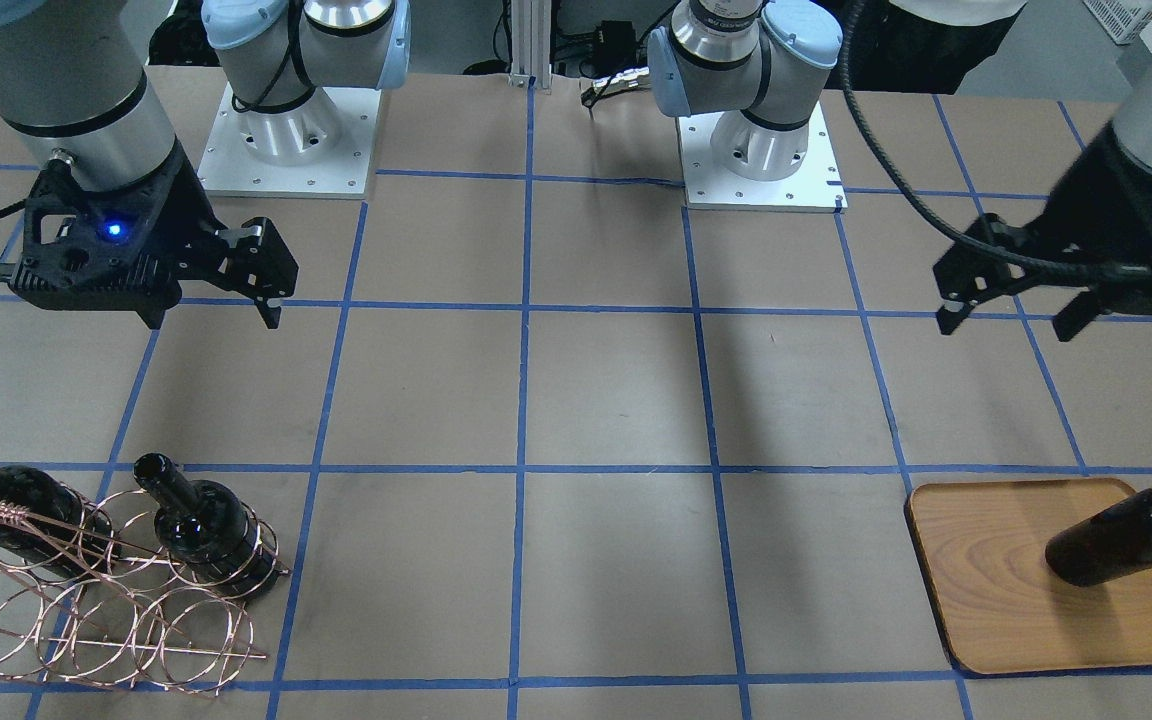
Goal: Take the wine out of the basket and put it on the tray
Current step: 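Open the left gripper and raise it away from the tray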
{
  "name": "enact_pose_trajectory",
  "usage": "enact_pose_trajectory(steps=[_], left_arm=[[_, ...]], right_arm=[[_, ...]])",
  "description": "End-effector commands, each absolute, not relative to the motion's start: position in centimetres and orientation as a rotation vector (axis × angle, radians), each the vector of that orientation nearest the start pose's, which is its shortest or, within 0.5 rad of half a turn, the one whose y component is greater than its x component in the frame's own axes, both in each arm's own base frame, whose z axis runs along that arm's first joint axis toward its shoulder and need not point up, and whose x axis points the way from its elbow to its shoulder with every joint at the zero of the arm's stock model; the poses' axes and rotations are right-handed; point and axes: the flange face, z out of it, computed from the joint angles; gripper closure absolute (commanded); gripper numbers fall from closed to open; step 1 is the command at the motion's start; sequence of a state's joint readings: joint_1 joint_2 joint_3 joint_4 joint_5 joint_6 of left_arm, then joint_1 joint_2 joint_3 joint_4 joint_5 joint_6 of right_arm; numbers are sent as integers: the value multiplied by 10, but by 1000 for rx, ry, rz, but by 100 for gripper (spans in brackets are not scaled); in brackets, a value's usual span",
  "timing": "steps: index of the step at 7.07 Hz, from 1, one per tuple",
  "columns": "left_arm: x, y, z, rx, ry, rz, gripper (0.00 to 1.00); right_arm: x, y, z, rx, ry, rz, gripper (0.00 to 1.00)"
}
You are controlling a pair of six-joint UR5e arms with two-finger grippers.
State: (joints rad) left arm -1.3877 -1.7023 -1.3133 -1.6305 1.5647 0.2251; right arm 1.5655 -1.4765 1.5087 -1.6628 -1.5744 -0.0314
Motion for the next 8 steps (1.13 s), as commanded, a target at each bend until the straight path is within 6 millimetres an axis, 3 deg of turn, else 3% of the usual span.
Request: enact_pose_trajectory(steps=[1, 4, 7, 8], left_arm=[[-82, -539, 534, 53, 3141, -88, 1], [-83, -533, 528, 51, 3141, -78, 1], [-86, -520, 550, 44, 3132, -141, 1], [-83, -522, 542, 31, 3097, -111, 1]], right_arm=[[130, -538, 479, -39, 3143, -92, 0], [130, -538, 480, -38, 3142, -99, 0], [130, -540, 481, -41, 3144, -118, 0], [129, -540, 482, -43, 3147, -121, 0]])
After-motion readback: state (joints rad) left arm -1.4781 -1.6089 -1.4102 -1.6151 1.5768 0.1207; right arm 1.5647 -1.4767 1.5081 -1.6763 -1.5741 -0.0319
